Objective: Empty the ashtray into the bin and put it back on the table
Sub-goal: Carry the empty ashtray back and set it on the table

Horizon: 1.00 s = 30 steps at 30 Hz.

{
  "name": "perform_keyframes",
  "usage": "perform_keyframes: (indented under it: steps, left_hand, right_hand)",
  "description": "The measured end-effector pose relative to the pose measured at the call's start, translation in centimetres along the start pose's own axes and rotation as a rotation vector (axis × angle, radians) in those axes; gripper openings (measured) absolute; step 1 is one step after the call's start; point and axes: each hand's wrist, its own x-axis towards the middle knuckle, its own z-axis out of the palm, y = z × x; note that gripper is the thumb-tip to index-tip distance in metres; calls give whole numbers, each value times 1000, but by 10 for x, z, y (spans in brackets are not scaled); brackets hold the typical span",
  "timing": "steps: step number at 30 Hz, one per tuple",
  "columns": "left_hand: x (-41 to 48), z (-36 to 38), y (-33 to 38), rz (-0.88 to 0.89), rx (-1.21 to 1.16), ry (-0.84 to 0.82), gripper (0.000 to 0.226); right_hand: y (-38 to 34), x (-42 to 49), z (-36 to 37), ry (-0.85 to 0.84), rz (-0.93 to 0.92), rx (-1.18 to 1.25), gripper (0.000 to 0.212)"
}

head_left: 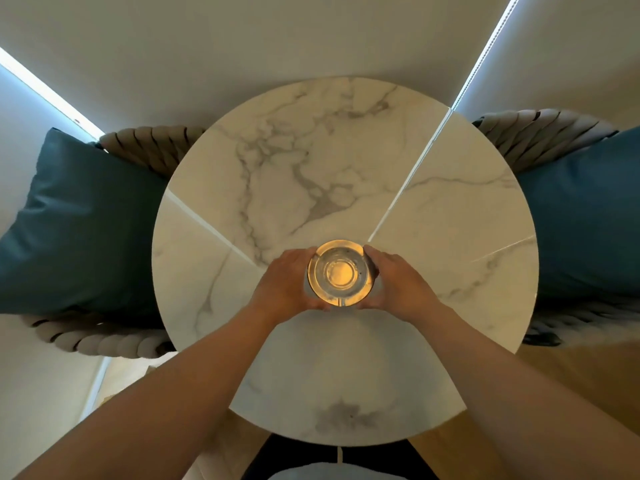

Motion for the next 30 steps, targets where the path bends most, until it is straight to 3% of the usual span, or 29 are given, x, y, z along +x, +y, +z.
perform_keyframes:
  steps: [11,17,30]
  left_hand:
    - [85,-14,-33,28,47,-65,101]
    - [97,-13,-37,-2,87,-116,115]
    - [103,-5,-39,56,199,-103,112]
  right_hand:
    - [10,76,-9,144,-70,-117,107]
    - [15,86,-9,146,-42,-198,113]
    - [18,84,4,154,33,-269,112]
